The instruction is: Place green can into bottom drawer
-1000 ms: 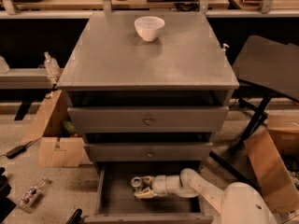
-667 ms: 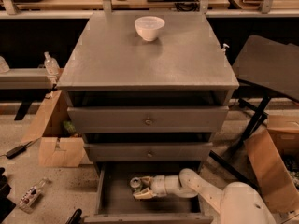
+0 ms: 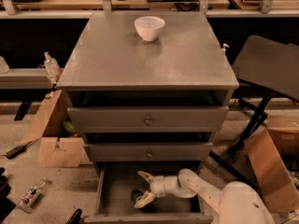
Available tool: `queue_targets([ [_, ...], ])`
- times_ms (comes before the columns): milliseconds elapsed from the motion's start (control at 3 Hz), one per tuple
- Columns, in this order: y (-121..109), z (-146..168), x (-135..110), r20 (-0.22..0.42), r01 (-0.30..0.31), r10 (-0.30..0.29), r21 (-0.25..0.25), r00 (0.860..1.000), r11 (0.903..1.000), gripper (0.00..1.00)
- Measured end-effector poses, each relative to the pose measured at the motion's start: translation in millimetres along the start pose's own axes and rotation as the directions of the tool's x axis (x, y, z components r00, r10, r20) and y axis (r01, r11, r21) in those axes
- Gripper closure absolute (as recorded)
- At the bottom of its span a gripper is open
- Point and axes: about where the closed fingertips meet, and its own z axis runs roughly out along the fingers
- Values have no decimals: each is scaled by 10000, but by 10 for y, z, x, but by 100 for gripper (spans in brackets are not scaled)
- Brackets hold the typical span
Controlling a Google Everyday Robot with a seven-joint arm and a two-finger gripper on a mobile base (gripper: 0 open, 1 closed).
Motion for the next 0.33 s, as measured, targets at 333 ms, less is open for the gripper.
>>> queue_targets([
  [333,0,0,0,0,0,0,0,10000,10000,0],
])
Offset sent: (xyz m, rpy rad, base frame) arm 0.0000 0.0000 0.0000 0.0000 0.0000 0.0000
